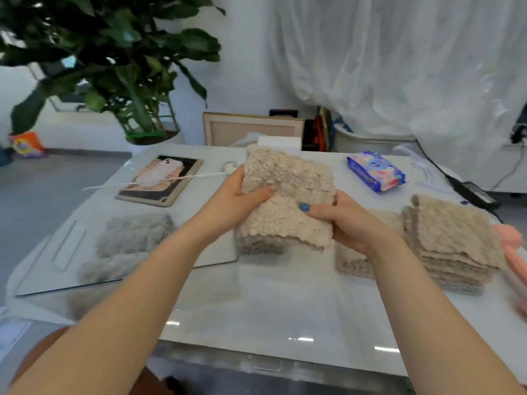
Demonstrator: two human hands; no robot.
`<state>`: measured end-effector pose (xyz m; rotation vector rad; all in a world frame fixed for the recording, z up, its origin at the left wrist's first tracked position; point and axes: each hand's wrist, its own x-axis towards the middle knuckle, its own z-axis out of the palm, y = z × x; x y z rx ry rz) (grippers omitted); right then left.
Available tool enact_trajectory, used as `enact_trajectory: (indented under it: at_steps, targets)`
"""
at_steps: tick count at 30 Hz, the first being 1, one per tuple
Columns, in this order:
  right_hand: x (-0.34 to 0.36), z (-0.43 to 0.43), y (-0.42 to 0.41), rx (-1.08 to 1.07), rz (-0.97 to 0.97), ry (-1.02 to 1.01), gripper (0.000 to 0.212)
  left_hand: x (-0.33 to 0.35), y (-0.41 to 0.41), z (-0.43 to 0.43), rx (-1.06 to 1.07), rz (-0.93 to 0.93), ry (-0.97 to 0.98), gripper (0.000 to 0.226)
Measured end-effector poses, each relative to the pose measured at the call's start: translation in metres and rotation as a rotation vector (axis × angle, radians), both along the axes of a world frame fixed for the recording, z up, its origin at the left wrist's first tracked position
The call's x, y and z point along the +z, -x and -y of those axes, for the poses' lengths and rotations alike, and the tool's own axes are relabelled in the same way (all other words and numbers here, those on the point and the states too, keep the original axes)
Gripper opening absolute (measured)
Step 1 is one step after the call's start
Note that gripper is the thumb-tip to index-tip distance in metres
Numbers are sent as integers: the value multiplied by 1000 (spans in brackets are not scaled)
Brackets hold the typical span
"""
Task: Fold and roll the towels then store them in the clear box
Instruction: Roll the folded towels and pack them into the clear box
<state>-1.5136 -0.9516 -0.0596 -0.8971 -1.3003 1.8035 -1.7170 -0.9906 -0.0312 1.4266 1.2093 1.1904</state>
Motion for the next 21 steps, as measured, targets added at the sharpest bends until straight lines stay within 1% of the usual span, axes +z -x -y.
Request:
enact_trajectory:
  at_steps: [2,4,5,7,8,9,10,11,12,13,14,15,17,18,20,21]
  targets:
    - [12,-4,28,29,-43,-4,46,6,36,5,4,60,35,36]
    - [21,-5,42,73,-141,-1,42,7,56,9,-18,180,76,29]
    - [28,-8,70,119,-179,-4,37,9,88,9,-35,229,79,26]
    - [31,-9,88,196,-213,-6,33,8,111,7,-130,324,126,20]
    - [32,-14,106,211,-208,4,37,14,134,4,-218,352,156,12]
    - [31,-19,119,226,-161,11,46,15,154,-2,-305,350,189,6]
    - [30,-25,129,245,-47,-31,54,17,170,-8,-338,302,260,11]
    - [28,-31,139,268,130,-136,57,16,185,-15,-346,180,330,7]
    - [28,-38,150,305,344,-276,56,14,199,-22,-343,18,388,17]
    - [30,-46,158,357,543,-412,54,8,206,-30,-339,-153,420,34]
    - [30,-52,166,434,716,-516,53,2,207,-36,-319,-289,431,46]
    - [30,-60,178,516,857,-576,54,-5,209,-42,-305,-402,423,52]
    - [22,-72,199,674,1108,-637,54,-27,205,-56,-284,-620,392,55]
    - [17,-75,213,757,1232,-636,53,-42,205,-63,-266,-742,366,56]
    - [-3,-81,235,859,1462,-601,40,-68,204,-76,-237,-964,338,57]
    - [-15,-85,245,897,1568,-592,34,-79,203,-81,-227,-1029,340,55]
